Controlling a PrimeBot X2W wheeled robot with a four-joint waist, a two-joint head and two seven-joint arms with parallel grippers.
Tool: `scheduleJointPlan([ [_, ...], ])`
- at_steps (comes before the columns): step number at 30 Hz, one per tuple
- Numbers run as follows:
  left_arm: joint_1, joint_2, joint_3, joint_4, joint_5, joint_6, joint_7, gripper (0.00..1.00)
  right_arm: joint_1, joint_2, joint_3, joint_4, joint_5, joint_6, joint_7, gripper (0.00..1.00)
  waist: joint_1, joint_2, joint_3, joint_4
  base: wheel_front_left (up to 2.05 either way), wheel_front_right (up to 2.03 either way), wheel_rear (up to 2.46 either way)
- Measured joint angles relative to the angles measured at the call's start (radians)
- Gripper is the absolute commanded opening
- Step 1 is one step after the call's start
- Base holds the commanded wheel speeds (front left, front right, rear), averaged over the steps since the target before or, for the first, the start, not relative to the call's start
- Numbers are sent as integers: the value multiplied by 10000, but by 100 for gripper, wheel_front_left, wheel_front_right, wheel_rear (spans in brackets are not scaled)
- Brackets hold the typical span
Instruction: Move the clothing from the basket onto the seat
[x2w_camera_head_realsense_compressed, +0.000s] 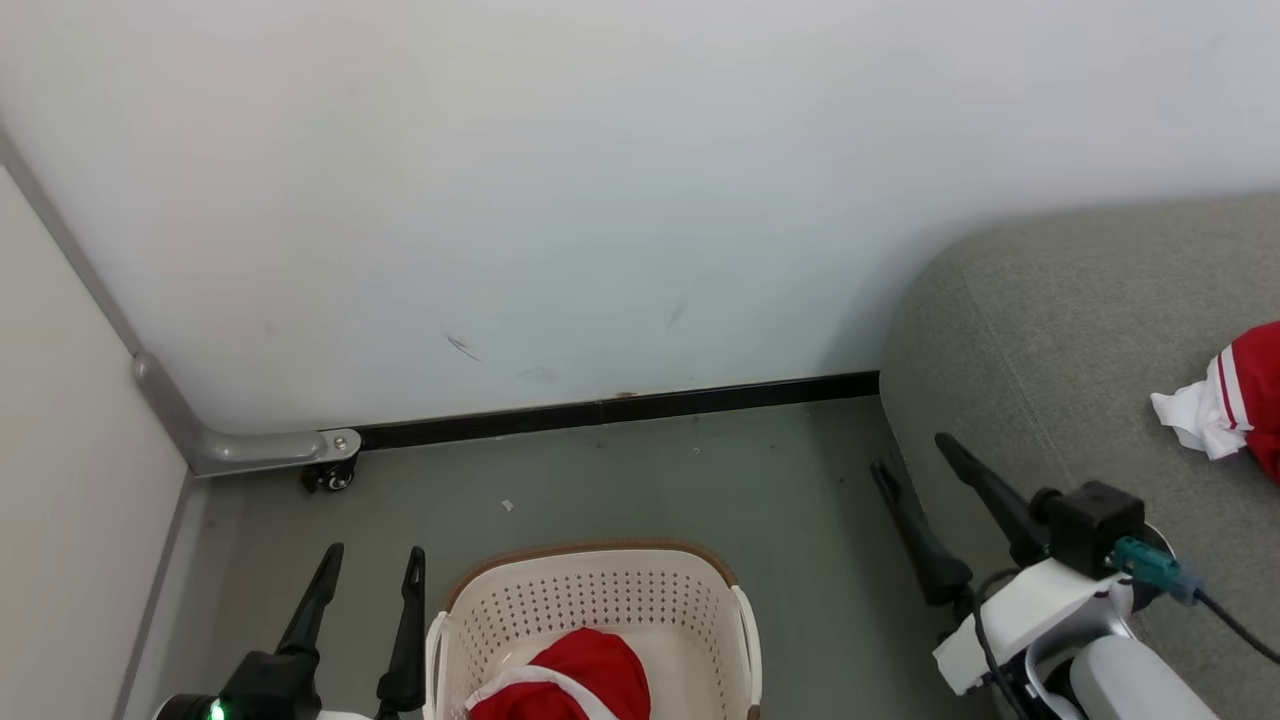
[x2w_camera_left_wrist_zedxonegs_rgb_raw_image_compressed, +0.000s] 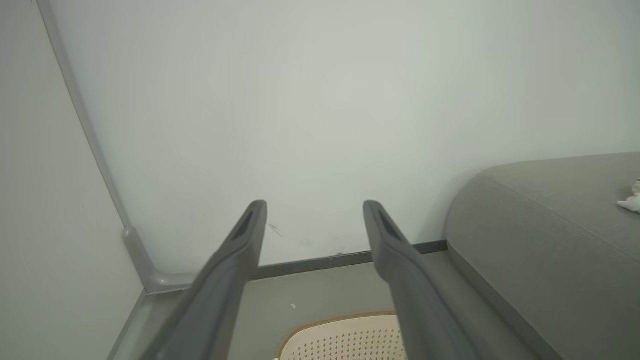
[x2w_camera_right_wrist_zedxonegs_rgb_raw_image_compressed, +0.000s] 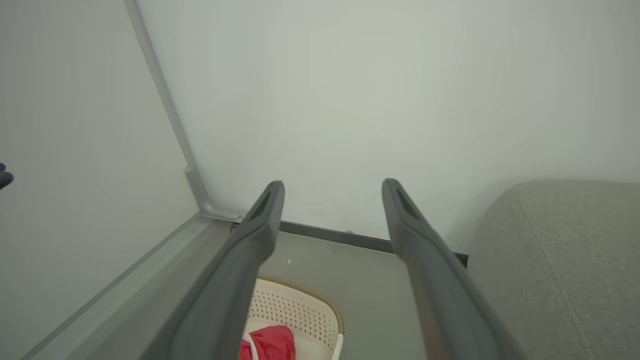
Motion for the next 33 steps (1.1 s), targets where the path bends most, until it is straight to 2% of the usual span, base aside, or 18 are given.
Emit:
scheduleJointPlan([
  [17, 419, -23, 316, 598, 2, -12, 0, 100, 1313, 311, 31, -77, -548, 0, 0, 100, 0, 0, -56, 298, 0, 0, 0],
  [26, 476, -27, 334, 917, 4, -31, 0, 100, 1568, 328, -351, -42, -1066, 0, 0, 100, 0, 0, -49, 281, 0, 0, 0],
  [33, 516, -27, 374, 1049, 0, -33, 0, 100, 1716, 681, -602, -46, -1143, 2, 0, 100, 0, 0, -37, 241, 0, 0, 0],
])
